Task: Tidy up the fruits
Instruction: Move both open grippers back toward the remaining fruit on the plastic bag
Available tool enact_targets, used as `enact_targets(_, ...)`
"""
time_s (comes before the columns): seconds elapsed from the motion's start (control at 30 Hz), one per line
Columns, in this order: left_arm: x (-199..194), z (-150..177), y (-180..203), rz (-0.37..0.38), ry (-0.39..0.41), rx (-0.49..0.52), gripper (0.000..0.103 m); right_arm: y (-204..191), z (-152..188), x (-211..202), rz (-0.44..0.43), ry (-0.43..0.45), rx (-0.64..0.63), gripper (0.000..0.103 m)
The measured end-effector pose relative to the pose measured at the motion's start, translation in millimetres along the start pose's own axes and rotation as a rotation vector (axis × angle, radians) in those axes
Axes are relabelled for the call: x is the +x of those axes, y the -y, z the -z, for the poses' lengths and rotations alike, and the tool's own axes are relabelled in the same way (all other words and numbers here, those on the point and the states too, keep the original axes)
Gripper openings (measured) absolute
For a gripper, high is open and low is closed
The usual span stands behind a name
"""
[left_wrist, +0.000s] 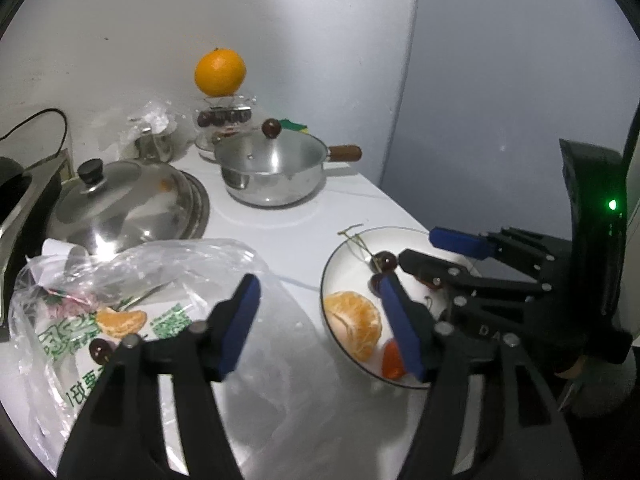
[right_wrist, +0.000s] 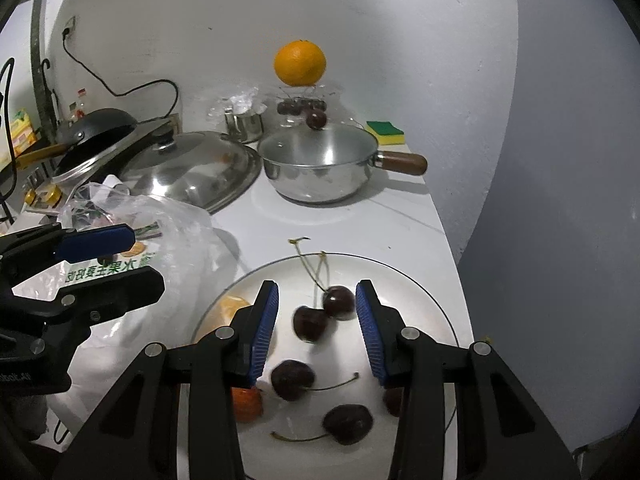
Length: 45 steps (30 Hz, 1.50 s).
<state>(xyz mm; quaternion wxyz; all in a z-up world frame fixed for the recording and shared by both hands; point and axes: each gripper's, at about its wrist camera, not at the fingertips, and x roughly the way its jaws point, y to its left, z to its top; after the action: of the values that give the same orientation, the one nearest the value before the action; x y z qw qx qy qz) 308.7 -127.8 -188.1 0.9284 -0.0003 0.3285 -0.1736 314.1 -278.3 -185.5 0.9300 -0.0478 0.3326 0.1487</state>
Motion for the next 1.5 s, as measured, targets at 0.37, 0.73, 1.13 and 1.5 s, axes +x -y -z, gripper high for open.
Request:
enact_targets(0.37,-25.5,10.2,-31.5,-0.039,0.017,-0.049,0.067,-33.3,-8.3,-5.6,-0.008,0.014,-0.034,0.05)
enact_targets(0.73,-42.8,25.6,-73.0,-0.111,0.022,-0.1,0.067,-69.0,-14.8,0.6,-0.029,0.01,-0.077,0.05)
enact_targets(1.13,-59.1,42.8,-107.6,-0.162,0.027,-0.146,0.067,-107.9,-20.5,8.8,-0.062,0.0,-0.133,0.05)
enact_targets(1.5,-72.0,56.1,-133.5,-0.203,0.02,-0.175,0.067,-135.3,-21.9,17.7,-0.098,-0.012,-0.162,0.05)
